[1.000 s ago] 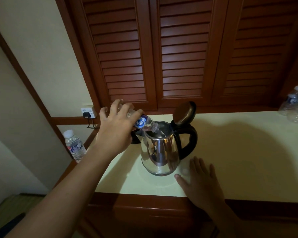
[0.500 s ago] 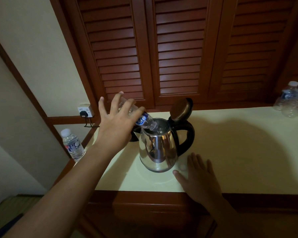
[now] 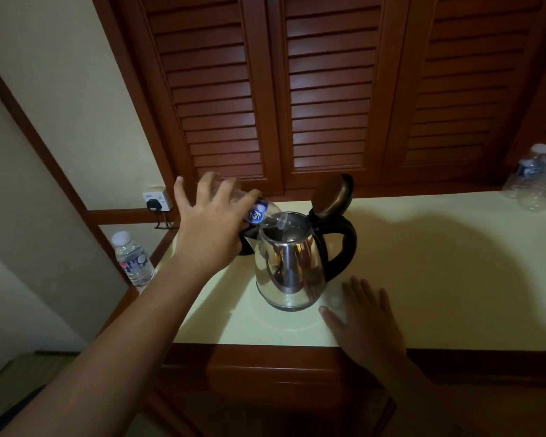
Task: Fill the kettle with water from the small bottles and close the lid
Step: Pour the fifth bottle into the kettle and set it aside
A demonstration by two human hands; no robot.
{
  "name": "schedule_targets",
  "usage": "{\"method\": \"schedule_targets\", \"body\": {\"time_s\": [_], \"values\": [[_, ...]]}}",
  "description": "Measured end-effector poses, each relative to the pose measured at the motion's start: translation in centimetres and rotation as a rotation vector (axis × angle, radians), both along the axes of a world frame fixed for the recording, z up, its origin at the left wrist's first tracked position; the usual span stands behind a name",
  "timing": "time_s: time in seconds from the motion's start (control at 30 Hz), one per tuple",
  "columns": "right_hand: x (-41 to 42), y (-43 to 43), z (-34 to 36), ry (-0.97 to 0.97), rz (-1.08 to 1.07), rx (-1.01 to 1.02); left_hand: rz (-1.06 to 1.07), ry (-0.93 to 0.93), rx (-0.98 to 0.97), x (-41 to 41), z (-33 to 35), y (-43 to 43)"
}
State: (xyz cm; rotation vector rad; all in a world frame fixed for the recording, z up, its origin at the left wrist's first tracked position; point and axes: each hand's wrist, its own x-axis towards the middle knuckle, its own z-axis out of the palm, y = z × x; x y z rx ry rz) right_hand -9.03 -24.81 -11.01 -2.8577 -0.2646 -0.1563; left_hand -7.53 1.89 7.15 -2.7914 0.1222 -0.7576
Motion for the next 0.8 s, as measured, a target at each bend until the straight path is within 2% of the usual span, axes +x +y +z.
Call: {"method": "schedule_targets", "body": {"time_s": [0.2, 0.33, 0.43, 0.53, 0.6, 0.7, 0.8], "values": [[-0.6, -0.5, -0.2, -0.065, 0.021, 0.106, 0.038, 0.123, -0.553, -1.4, -1.2, 0.8], [-0.6, -0.7, 0.0, -0.102, 0.031, 0.177, -0.104, 0.087, -0.905, -4.7, -3.6, 0.7], [-0.8, -0.7, 0.1, -0.124, 0.058, 0.255, -0.237, 0.073, -0.913, -8.2, -6.0, 0.2], [-1.2, -0.5, 0.9, -0.108, 0.192, 0.291, -0.356, 0.181, -0.878, -10.6, -8.9, -0.3], [-1.9, -0.4, 2.0, -0.113, 0.260, 0.320, -0.380, 0.234, -0.821, -11.4, -10.5, -0.7], [-3.5, -0.7, 3.1, -0.091, 0.233, 0.463, -0.385, 0.249, -0.725, -11.9, -11.5, -1.0], [-4.6, -1.1, 3.7, -0.084, 0.271, 0.518, -0.386, 0.263, -0.643, -11.8, -11.2, -0.9]]}}
